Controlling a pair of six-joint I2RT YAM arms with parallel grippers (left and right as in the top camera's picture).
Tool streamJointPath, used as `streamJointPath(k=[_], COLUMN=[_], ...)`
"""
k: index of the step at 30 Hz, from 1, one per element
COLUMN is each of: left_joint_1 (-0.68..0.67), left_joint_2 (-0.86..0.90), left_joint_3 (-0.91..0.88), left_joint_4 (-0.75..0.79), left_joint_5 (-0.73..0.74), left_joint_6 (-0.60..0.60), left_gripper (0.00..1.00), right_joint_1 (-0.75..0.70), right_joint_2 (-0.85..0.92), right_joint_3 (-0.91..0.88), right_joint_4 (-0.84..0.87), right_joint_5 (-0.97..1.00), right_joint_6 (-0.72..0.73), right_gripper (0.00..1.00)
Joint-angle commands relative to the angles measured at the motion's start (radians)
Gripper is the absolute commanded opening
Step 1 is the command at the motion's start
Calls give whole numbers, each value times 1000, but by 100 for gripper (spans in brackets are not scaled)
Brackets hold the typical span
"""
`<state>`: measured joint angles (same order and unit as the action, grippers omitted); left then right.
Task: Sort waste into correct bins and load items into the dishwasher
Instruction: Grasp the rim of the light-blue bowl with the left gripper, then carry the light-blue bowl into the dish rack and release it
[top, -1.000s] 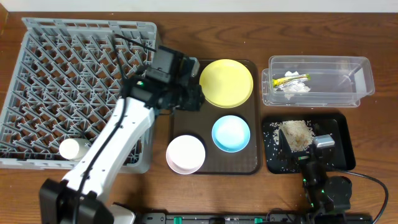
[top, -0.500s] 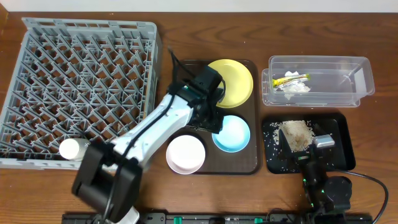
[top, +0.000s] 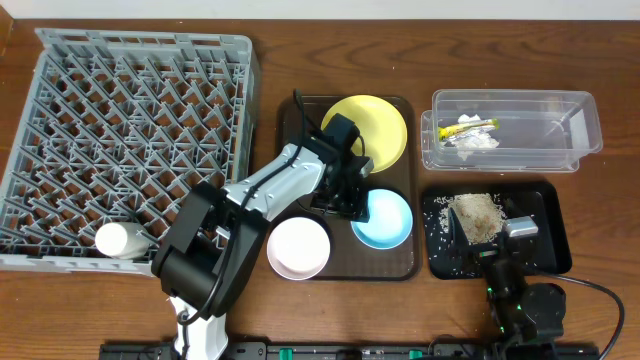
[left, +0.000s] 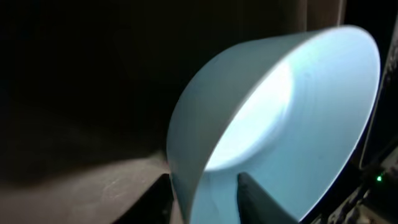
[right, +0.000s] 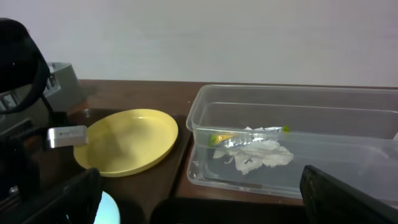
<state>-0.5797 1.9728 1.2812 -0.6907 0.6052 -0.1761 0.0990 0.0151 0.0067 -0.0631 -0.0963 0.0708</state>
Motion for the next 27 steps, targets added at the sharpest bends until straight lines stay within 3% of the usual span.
streamJointPath(k=[1,5,9,14,20,27], left_joint_1=[3,3,2,0,0,2], left_joint_2=[3,3,3,3,3,-21], left_joint_3=[-11,-11,-16,-47,-97,-96], left_joint_4=[1,3,6,37,130,132], left_joint_5=[37,34,19,-116,-127,-96], left_joint_6=[60,98,88,-51,-144,-159], left_gripper=[23,19,25,27,27,9], right_joint_1=[-7,-7,-7,-7,-7,-7], right_joint_2=[-2,-2,-2,-2,-2,-2], right_joint_3=[-1,-1,-1,-1,-1,-1], right_joint_4=[-4,-4,-4,-4,-4,-4], right_joint_5=[2,2,3,2,2,3], right_joint_6=[-5,-5,-5,-5,-5,-5], right_gripper=[99,99,99,99,99,99])
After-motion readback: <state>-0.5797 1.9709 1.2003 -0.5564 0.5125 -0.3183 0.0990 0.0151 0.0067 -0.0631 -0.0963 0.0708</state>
